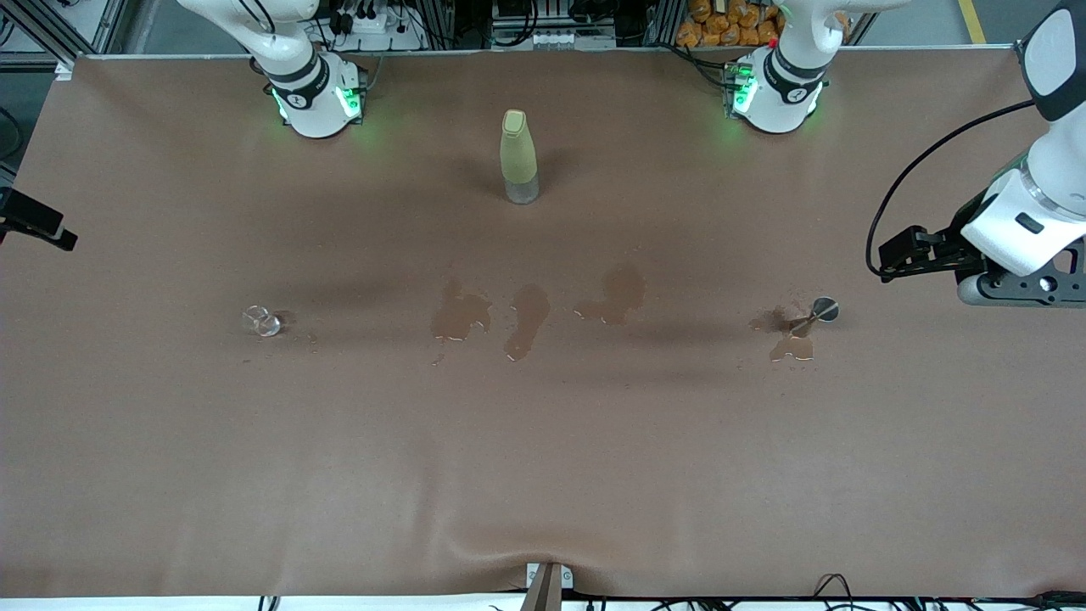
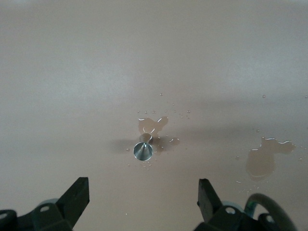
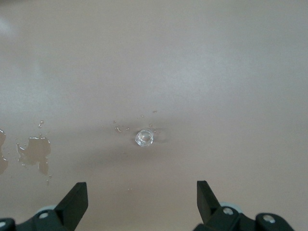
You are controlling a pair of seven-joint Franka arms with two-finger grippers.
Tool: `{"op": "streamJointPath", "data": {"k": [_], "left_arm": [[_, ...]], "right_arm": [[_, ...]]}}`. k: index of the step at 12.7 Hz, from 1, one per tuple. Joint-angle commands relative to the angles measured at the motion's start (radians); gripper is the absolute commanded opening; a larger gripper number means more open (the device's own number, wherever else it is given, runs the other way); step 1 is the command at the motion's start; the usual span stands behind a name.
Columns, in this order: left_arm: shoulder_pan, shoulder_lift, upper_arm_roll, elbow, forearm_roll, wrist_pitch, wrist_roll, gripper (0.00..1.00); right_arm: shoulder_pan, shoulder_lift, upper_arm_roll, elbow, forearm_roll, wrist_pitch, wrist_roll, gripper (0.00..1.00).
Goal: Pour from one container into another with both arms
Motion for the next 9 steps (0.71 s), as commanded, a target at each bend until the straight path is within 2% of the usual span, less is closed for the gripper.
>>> {"op": "streamJointPath", "data": {"k": [1, 9], "left_arm": [[0.011, 0.005, 0.000, 0.018, -0.011, -0.009, 0.022, 1.00], [0.020, 0.017, 0.004, 0.018, -0.003, -0.009, 0.024, 1.00]], "right_arm": [[0.003, 0.023, -0.001, 0.023, -0.013, -0.002, -0.001, 1.00], [0.003, 0.038, 0.000, 0.023, -0.016, -0.001, -0.004, 1.00]]}}
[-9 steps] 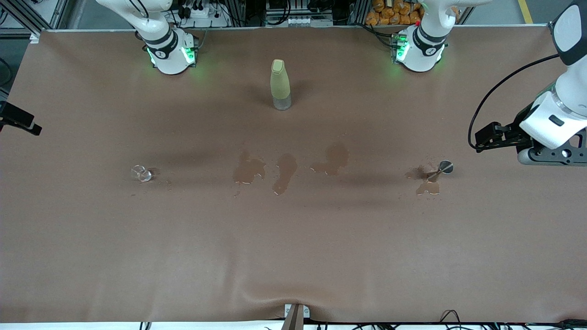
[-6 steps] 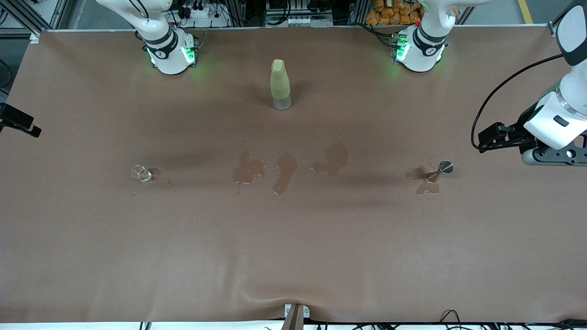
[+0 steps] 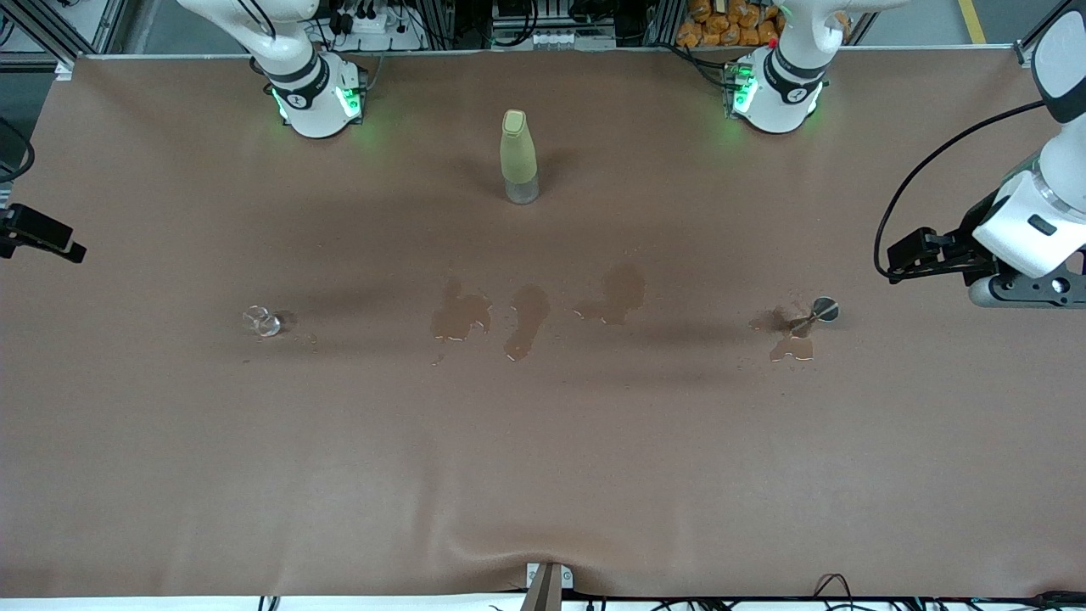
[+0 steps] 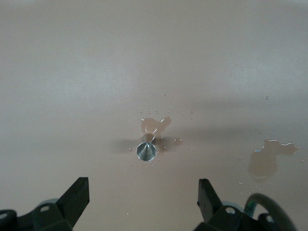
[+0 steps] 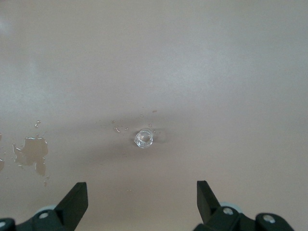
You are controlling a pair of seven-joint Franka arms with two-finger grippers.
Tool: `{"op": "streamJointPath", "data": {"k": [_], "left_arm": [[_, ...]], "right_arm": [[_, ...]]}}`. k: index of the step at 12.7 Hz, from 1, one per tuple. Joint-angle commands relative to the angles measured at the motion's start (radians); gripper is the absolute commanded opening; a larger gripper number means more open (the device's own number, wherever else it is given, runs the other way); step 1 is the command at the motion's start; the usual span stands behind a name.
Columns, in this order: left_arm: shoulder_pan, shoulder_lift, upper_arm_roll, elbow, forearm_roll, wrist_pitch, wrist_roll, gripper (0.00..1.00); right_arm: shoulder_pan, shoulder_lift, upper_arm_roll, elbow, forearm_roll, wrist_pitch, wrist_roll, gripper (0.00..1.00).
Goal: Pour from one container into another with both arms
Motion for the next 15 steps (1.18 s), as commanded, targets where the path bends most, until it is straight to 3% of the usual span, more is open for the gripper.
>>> {"op": "streamJointPath", "data": {"k": [1, 7, 9, 15], "left_arm": [[0.017, 0.013, 0.002, 0.017, -0.006, -0.007, 0.023, 1.00], [0.077, 0.074, -0.001, -0.003, -0.023, -0.002, 0.025, 1.00], [0.133, 0.088, -0.001, -0.017, -0.137, -0.001, 0.049, 1.00], [0.179, 0.157, -0.001, -0.020, -0.192, -0.012, 0.368, 1.00]], "right_arm": [[0.002, 0.007, 0.000, 0.022, -0.015, -0.008, -0.004, 1.00], [0.005, 0.007, 0.000, 0.022, -0.014, -0.010, 0.007, 1.00], [0.005, 0.007, 0.000, 0.022, -0.014, -0.011, 0.007, 1.00], [0.003, 0.007, -0.002, 0.021, -0.012, -0.019, -0.004, 1.00]]}}
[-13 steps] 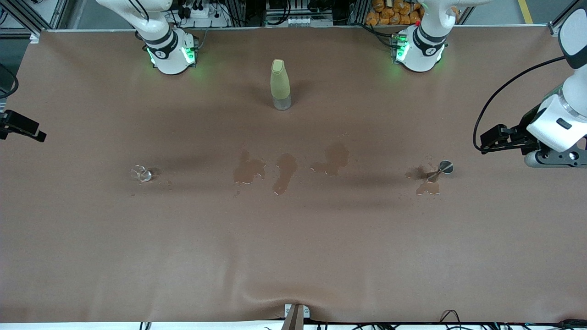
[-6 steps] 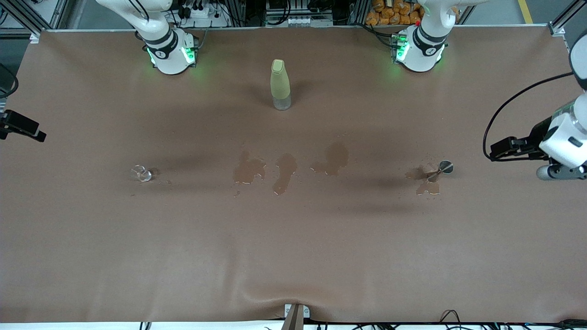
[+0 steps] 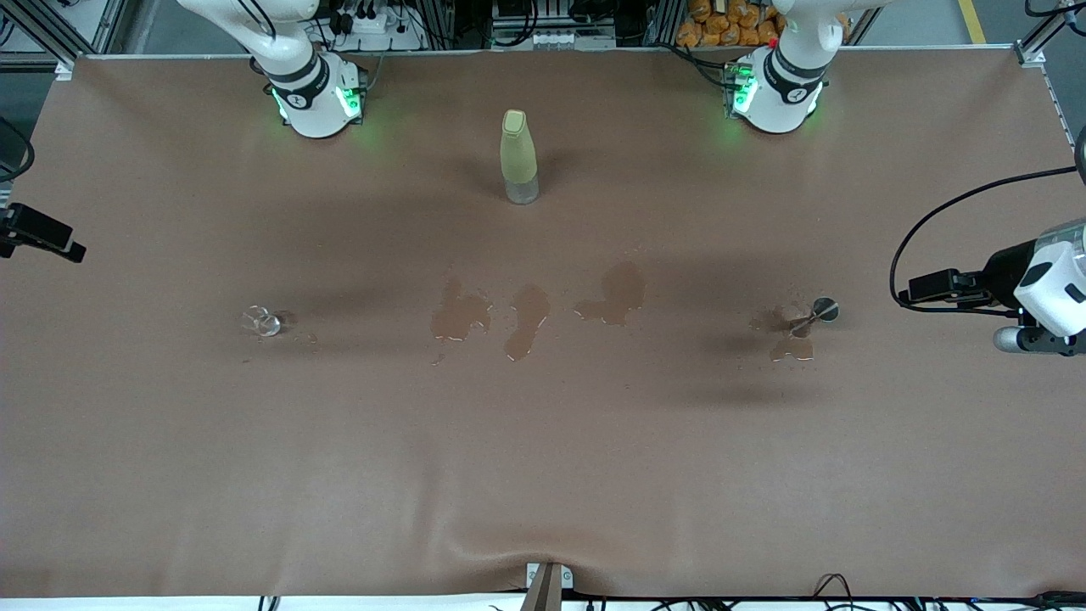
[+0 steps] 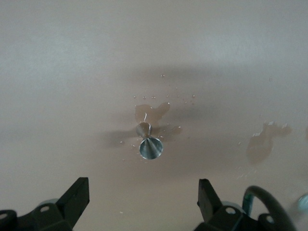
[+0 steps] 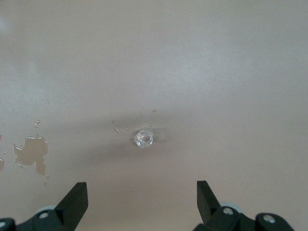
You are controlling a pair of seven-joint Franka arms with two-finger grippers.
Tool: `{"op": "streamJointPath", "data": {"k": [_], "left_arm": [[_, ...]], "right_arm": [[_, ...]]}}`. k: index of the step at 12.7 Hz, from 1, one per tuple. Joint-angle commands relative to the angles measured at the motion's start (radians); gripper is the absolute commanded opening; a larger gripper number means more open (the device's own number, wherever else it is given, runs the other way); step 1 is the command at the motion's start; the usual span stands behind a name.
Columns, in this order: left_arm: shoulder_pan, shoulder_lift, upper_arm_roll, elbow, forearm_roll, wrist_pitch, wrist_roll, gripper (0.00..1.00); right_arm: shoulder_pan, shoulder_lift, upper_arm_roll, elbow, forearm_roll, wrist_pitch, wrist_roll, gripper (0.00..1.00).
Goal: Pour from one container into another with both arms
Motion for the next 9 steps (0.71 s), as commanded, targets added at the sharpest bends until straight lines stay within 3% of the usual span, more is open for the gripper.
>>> {"op": "streamJointPath", "data": {"k": [1, 5, 9], "left_arm": [[0.018, 0.031, -0.005, 0.006, -0.021, -0.009, 0.171, 1.00], [0.093, 0.082, -0.005, 0.012, -0.037, -0.007, 0.558, 1.00], [0.223, 0.177, -0.005, 0.017, -0.244, 0.000, 0.798, 1.00]], "right_arm": [[0.006, 0.007, -0.002, 0.019, -0.013, -0.015, -0.004, 1.00], [0.019, 0.007, -0.023, 0.019, -0.013, -0.015, -0.004, 1.00], [0.067, 0.007, -0.072, 0.019, -0.013, -0.012, -0.008, 1.00]]}}
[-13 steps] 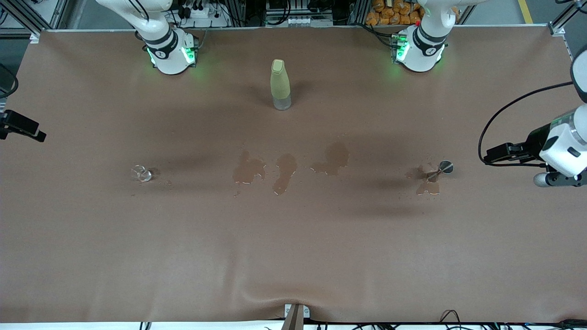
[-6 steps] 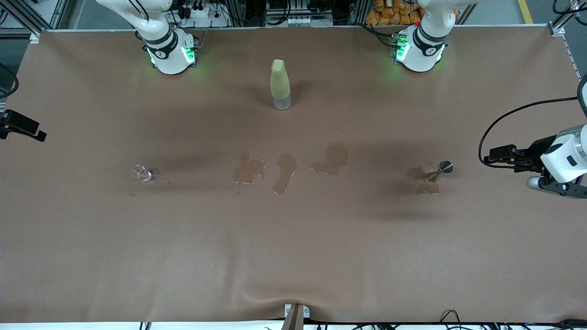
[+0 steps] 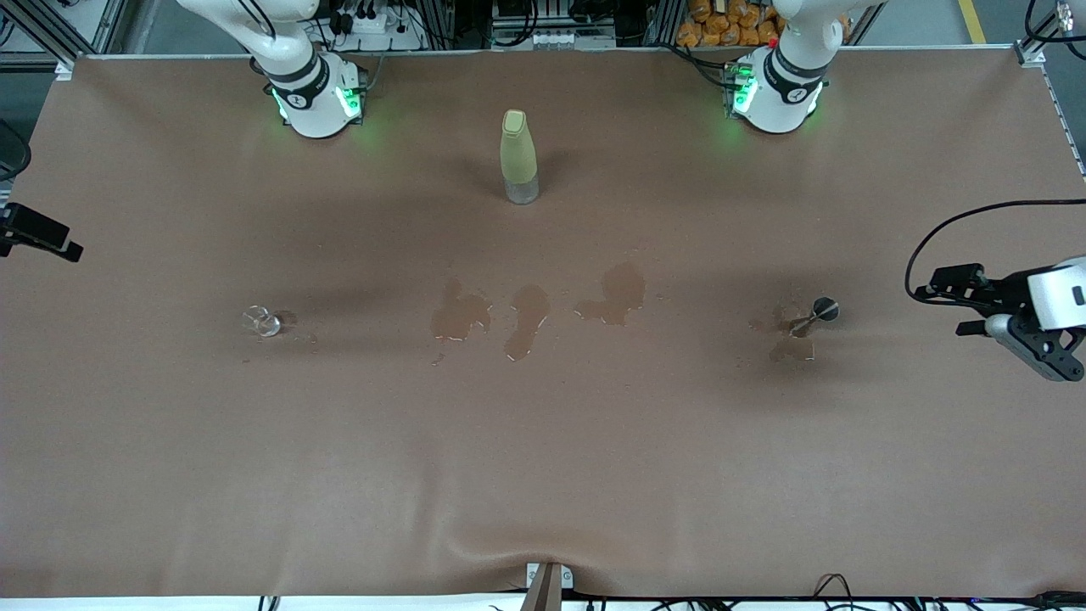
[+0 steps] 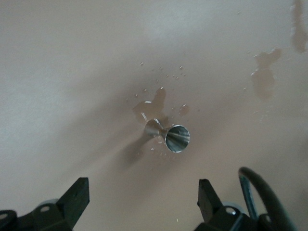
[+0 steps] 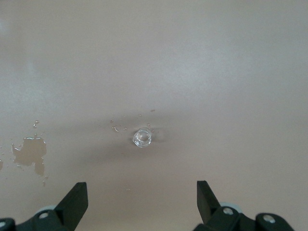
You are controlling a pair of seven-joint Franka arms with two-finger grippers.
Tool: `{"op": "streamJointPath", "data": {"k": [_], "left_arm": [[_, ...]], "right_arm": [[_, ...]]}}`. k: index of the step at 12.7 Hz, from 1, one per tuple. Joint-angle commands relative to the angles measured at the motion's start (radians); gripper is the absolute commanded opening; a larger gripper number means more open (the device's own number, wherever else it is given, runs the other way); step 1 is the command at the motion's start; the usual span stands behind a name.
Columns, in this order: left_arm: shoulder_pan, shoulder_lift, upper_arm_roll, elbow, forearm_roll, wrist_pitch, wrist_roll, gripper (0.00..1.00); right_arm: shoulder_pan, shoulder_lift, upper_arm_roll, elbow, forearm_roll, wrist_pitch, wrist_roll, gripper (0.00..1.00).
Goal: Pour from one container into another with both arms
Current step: 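Lower the left gripper around the steel jigger and close it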
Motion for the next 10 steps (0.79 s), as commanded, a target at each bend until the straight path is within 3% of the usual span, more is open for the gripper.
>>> {"op": "streamJointPath", "data": {"k": [1, 4, 6, 10], "left_arm": [[0.078, 0.064, -0.008, 0.020, -0.115, -0.001, 0.180, 1.00], [0.082, 0.103, -0.010, 0.020, -0.130, -0.003, 0.375, 1.00], [0.091, 0.146, -0.010, 0.014, -0.217, -0.012, 0.551, 1.00], [0.115, 0.226, -0.013, 0.014, -0.319, -0.030, 0.656, 1.00]], "right_arm": [[0.033, 0.007, -0.037, 0.019, -0.012, -0.011, -0.022, 1.00], [0.019, 0.007, -0.037, 0.019, -0.012, -0.014, -0.047, 1.00], [0.005, 0.006, -0.037, 0.019, -0.011, -0.014, -0.088, 1.00], [-0.030, 0.006, -0.051, 0.014, -0.011, -0.017, -0.206, 1.00]]}}
